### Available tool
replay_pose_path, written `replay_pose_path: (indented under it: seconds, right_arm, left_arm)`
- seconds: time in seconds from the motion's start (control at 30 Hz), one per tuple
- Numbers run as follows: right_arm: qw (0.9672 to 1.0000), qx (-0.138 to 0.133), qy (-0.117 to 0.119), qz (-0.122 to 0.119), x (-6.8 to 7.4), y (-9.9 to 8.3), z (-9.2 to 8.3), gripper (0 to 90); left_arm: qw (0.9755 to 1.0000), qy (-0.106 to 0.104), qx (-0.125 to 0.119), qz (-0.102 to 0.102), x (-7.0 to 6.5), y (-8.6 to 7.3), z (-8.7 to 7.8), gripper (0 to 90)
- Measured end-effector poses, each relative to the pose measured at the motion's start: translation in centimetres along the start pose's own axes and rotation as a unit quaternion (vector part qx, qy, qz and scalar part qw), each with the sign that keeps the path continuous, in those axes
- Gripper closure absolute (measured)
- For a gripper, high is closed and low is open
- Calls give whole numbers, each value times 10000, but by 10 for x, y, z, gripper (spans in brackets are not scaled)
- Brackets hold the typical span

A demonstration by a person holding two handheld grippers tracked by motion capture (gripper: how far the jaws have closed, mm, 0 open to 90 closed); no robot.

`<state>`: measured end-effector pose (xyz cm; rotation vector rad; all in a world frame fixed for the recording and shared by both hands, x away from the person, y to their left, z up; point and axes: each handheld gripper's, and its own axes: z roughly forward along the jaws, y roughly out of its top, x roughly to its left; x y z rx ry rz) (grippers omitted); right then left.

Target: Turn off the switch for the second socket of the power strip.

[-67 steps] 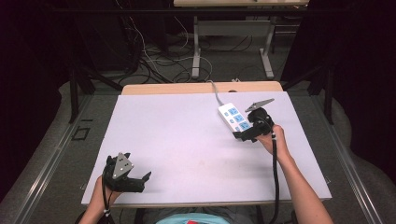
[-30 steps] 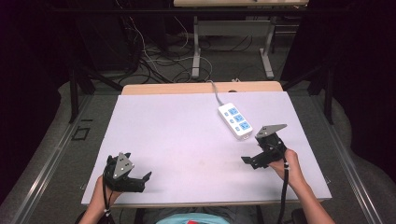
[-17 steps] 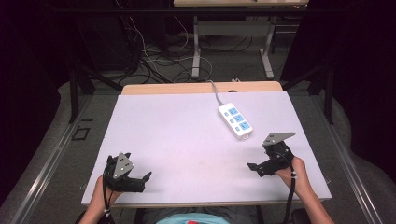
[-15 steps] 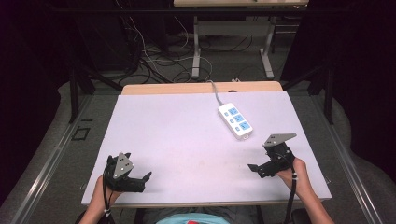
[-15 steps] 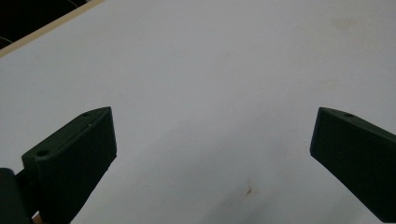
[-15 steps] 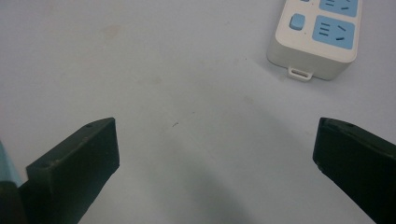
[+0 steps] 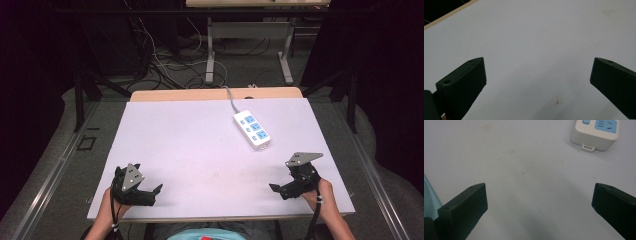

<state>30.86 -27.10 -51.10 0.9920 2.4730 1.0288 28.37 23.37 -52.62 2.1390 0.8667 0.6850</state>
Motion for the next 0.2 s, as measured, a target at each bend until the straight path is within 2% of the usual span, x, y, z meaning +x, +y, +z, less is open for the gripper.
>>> replay_pose_path:
  seconds: [0.2]
  right_arm:
    - [10000, -15, -25, -66, 2, -4, 0, 0]
  left_arm:
    - [10000, -13, 1, 18, 0, 0, 1, 3]
